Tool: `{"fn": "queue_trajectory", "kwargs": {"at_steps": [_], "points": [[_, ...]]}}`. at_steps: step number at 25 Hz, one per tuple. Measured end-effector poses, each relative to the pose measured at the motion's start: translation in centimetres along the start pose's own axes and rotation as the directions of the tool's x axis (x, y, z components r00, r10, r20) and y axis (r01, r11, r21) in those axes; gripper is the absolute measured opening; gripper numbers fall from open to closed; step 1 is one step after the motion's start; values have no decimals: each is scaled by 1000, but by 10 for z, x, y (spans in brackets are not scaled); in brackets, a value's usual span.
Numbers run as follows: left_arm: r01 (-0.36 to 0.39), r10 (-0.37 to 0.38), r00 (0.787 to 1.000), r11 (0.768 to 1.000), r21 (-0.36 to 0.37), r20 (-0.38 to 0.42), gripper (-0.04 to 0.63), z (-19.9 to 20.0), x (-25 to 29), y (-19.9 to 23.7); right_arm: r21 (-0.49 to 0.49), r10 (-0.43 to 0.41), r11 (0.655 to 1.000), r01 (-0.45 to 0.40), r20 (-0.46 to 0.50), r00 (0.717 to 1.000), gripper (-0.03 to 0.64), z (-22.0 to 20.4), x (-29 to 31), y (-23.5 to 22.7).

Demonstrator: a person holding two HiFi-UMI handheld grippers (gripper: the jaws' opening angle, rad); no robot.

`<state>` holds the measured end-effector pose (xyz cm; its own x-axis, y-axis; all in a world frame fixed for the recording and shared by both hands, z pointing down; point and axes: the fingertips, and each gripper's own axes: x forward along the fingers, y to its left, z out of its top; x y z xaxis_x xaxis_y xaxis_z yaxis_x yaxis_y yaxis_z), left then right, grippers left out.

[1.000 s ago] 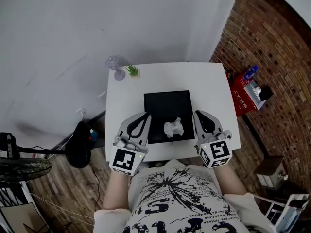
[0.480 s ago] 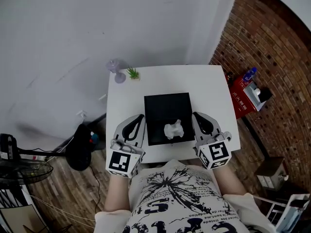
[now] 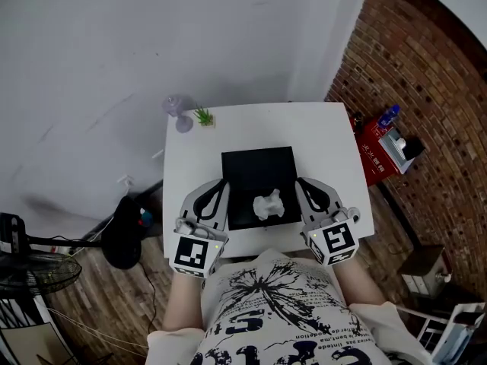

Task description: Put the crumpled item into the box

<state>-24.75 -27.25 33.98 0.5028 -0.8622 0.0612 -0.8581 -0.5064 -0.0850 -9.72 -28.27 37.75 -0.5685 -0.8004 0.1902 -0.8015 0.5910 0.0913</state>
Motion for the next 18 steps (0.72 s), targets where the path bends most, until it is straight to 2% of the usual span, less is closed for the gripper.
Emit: {"fn": "queue_trajectory", "kwargs": {"at_steps": [4,11,18], "points": [[8,-8,1000,1000,8,-30,14,-3,4,-2,9,-10,1000,10,3,1000,12,0,0,-6],[32,-33,999,999,-37,-33,14,-7,10,-4,0,-22,1000,22,-4,1000,12,-2,-1,-13],[32,-31,996,999,8,-82,14,-13,17,-8,-10,-60,998,60,5,998,12,-1,-3,-23]]}}
